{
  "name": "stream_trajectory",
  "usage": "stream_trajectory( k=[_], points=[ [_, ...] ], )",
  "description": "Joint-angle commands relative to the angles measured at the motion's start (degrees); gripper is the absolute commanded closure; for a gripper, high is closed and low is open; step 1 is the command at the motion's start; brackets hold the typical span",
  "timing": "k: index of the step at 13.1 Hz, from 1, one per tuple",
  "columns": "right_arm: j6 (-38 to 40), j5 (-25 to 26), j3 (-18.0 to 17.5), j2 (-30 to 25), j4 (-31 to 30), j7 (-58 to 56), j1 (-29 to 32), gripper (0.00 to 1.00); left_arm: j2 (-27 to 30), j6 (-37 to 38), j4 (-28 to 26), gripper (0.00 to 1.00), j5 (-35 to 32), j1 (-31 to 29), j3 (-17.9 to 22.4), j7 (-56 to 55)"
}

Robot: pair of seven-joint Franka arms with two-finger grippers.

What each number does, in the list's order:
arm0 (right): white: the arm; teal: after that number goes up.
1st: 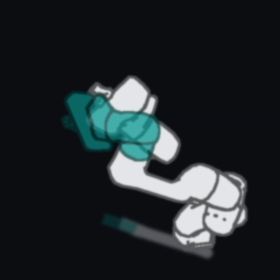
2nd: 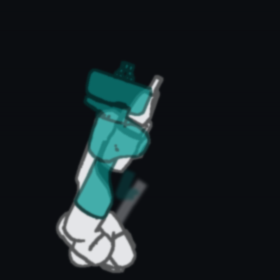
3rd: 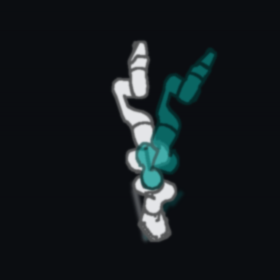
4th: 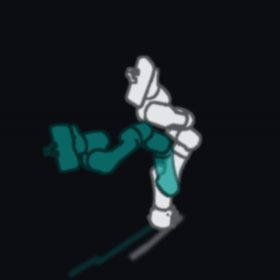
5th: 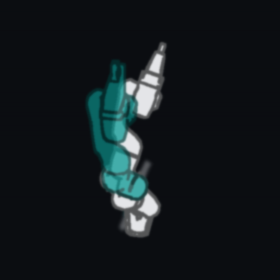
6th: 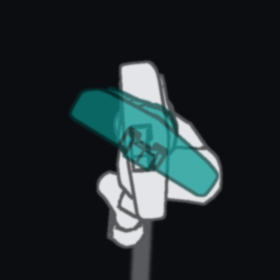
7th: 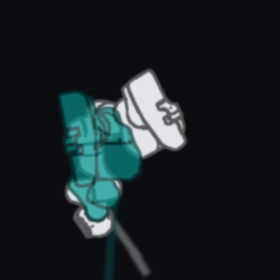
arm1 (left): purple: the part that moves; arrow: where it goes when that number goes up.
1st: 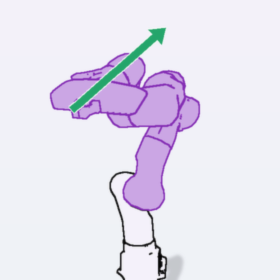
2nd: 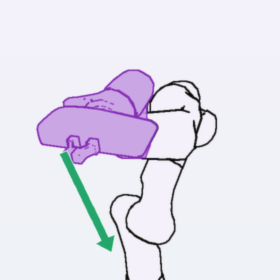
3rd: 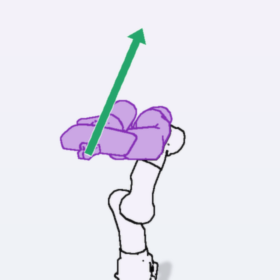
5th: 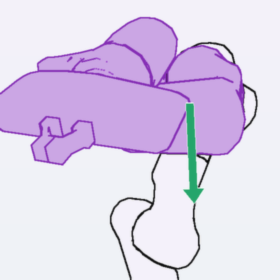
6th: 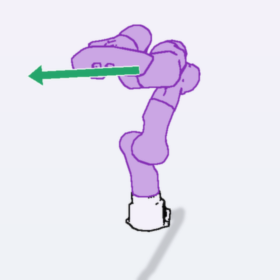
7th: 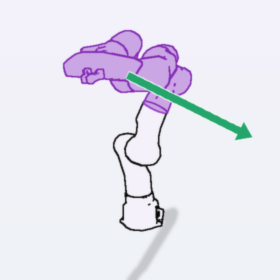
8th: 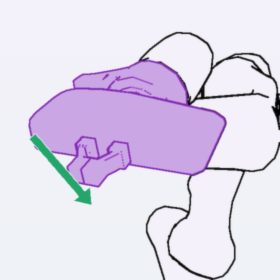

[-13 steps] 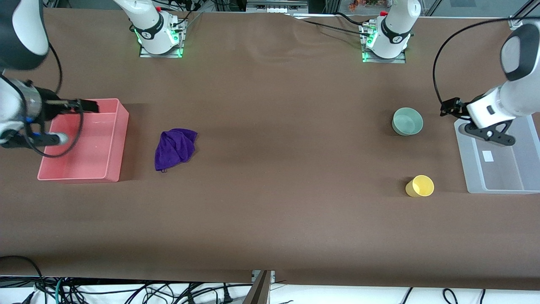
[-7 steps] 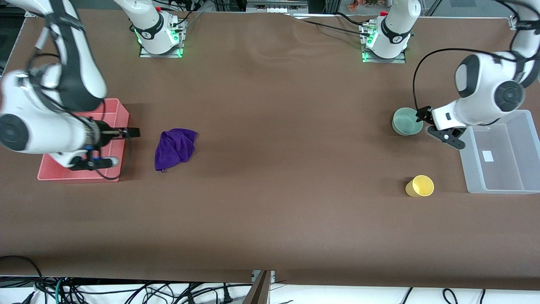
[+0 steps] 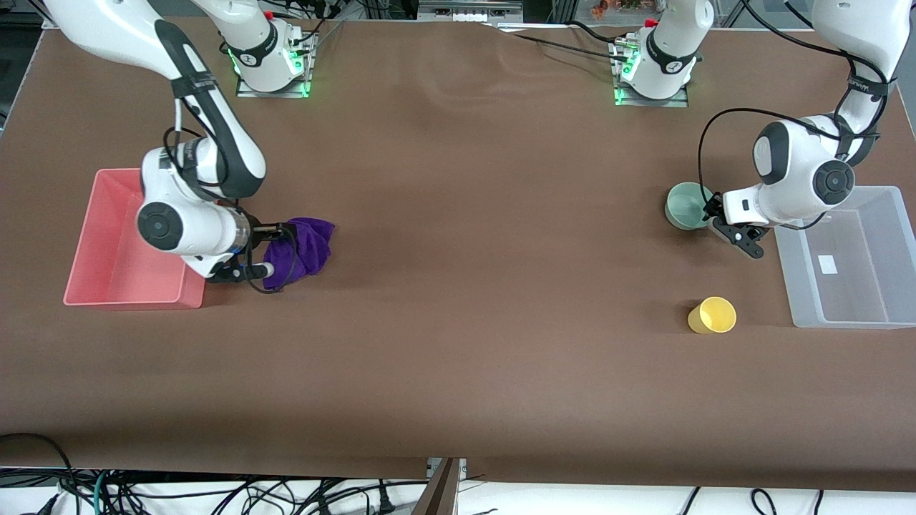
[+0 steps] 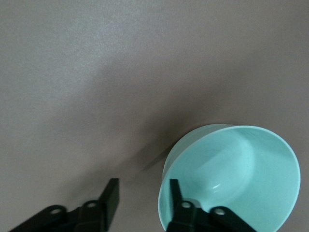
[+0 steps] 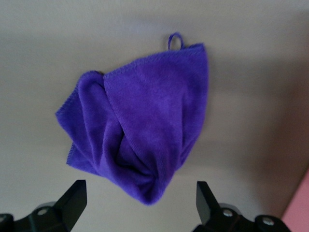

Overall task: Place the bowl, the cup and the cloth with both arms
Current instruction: 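Reach the right gripper to the purple cloth while the left gripper reaches the bowl, then grasp the cloth with the right gripper while the left gripper lifts the bowl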

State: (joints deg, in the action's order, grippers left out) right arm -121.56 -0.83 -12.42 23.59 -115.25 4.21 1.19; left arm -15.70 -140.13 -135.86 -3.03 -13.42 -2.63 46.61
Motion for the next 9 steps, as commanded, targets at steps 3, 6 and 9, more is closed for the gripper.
stream_trajectory(
  k=[3, 6, 9],
  points=[
    [-11.3, 0.7, -0.1, 3.1, -5.7, 0.5, -1.6, 0.00, 0.7, 0.9, 1.2, 1.00, -0.3, -0.2, -0.4, 2.3],
    [-14.7, 0.7, 0.0, 4.1, -6.6, 0.2, -1.8, 0.31, 4.2, 10.3, 6.6, 1.00, 0.8, -2.0, -0.4, 2.9],
    [-13.5, 0.7, 0.0, 3.9, -6.2, 0.2, -1.7, 1.00, 2.0, 35.4, 26.1, 1.00, 0.6, -2.4, 0.3, 3.2]
  ],
)
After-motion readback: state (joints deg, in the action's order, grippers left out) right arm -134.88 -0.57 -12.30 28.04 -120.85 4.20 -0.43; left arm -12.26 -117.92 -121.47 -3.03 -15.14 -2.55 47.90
